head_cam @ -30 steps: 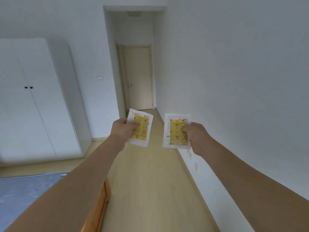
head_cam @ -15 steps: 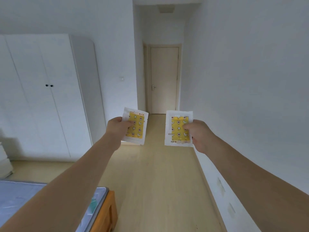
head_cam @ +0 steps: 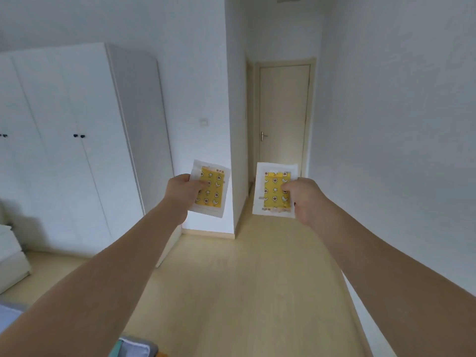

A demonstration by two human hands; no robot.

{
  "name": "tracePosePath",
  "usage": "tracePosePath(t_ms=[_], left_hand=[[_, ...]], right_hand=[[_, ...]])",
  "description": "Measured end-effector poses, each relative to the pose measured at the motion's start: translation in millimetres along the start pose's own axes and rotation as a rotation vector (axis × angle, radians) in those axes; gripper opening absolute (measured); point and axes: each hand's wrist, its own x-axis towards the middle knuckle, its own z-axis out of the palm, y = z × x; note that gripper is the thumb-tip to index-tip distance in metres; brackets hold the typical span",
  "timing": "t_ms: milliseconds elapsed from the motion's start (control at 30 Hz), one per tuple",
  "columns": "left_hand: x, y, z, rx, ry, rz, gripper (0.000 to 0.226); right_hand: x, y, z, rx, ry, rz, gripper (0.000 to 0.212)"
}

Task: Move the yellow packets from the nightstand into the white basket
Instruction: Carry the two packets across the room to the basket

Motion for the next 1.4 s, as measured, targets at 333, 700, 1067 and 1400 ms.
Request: tracePosePath(t_ms=[333,700,1067,1400], left_hand=[[221,-48,-65,-0.034,0.211,-0.04,0.013],[500,-83,-239,-0.028,0.5,-0.059,0.01],[743,-152,-356,-0.031,0.625,-0.12,0.013],[899,-158,-529,-0.033,0.895,-0.13,0.012]], right_hand=[[236,32,193,-0.097,-0.273,0.07,0.019],[438,34,488,-0.14,-0.542,0.071,0.018],[619,78,768,-0.143,-0.744,0.088,0.019],[709,89,1051,-0.179,-0.984,0.138,0.022]])
